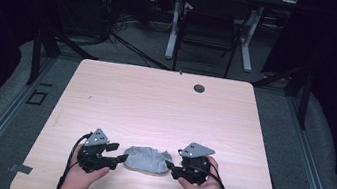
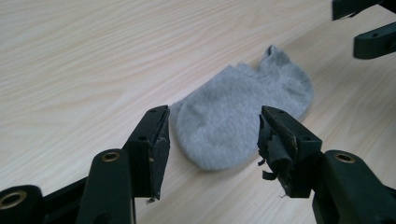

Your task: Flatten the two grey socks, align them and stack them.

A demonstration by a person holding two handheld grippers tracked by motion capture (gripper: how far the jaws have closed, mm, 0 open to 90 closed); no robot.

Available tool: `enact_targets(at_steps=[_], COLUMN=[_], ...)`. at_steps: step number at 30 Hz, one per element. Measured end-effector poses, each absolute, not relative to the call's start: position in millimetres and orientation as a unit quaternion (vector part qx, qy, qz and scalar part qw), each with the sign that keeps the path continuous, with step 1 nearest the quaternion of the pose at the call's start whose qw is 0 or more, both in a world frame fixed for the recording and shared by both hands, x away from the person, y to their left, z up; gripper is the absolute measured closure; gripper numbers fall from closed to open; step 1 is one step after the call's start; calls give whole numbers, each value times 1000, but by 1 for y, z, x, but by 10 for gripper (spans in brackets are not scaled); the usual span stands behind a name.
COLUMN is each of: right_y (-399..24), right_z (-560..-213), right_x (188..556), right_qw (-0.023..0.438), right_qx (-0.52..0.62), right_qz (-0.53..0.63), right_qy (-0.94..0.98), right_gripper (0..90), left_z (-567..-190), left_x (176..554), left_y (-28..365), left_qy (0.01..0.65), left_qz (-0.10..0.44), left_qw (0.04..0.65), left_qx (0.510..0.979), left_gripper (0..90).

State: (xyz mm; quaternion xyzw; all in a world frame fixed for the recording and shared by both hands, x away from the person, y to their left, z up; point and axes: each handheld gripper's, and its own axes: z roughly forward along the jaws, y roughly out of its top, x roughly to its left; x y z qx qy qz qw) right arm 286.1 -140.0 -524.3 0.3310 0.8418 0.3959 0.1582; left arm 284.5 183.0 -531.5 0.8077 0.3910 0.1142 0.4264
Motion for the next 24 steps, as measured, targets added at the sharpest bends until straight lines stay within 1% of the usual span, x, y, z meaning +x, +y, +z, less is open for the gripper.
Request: enact_targets(at_steps=[7,12,18,24], right_y=[-160,-170,-174,-175], right_z=[-529,-535,-544,-554], right_x=[271,265,261,262], right_qw=[171,167,172,170], right_qx=[340,353,351,354], right_qz=[381,381,392,384], right_qy=[842,838,833,836], right_gripper=[412,412,413,414], left_z=[-535,-545,-554,-558], left_x=[273,266,268,271], left_y=[205,219,229,234], left_qy=[402,415,427,439], left_qz=[120,127,145,140], left_qw=[418,406,390,390], left_qx=[806,804,803,797], left_gripper=[440,438,438,438])
